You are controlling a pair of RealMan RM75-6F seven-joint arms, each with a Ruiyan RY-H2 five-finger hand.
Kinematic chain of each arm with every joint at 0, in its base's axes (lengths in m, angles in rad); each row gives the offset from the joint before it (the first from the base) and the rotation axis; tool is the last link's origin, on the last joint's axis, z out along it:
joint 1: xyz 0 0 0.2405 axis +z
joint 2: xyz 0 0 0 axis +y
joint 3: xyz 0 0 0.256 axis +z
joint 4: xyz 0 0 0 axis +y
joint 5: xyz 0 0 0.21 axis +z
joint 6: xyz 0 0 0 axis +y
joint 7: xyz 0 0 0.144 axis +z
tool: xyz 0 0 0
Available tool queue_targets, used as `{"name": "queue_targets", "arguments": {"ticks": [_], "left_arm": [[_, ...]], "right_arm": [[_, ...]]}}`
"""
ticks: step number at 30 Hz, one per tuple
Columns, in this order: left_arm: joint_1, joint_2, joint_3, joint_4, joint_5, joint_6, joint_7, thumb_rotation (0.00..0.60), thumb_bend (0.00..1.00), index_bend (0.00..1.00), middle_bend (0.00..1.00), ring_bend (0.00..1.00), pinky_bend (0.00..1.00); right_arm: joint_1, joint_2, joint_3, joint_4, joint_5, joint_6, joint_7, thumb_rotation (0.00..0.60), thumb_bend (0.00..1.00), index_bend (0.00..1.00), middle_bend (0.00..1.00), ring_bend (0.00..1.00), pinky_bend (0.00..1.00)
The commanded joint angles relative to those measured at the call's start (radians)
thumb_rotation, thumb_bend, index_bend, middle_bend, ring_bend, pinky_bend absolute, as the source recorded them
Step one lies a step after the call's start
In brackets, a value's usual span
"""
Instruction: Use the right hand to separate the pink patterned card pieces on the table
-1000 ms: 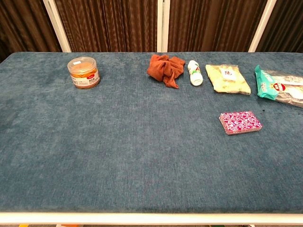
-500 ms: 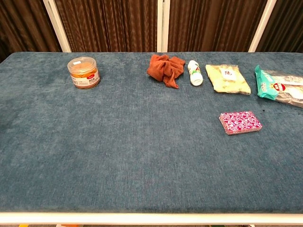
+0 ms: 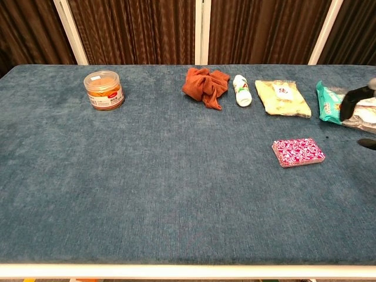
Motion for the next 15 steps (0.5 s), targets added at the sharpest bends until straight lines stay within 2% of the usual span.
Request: {"name": "queue_targets", "arguments": {"ticks": [1,6,11,15], "left_arm": [[0.001,0.002,0.000,-0.001,0.002,0.002,-0.001,0.600,0.15,0.12,0.09,0.00,0.11],[-0.002,0.005,-0.001,-0.002,-0.002,-0.007,-0.006,0.600,0.15,0.12,0.09,0.00,0.11],[-0.001,0.003,0.001,0.005,-0.008,-0.013,-0.018,0.600,0.15,0.12,0.09,0.00,0.11],[0.002,0.002,0.001,0.013,-0.016,-0.016,-0.030,0.600,0.15,0.12,0.09,0.00,0.11]], "right_arm": [[0.038,-0.038,0.006,0.028,0.050,-0.024,-0.058,0.600,0.24,0.36,0.34,0.87,0.97],[0.075,-0.064,0.003,0.038,0.127,-0.059,-0.070,0.600,0.25,0.29,0.30,0.87,0.97],[0.108,-0.080,-0.016,0.057,0.175,-0.088,-0.082,0.600,0.21,0.16,0.23,0.86,0.97],[0.130,-0.098,-0.027,0.078,0.197,-0.090,-0.095,0.600,0.20,0.14,0.22,0.86,0.97]]}}
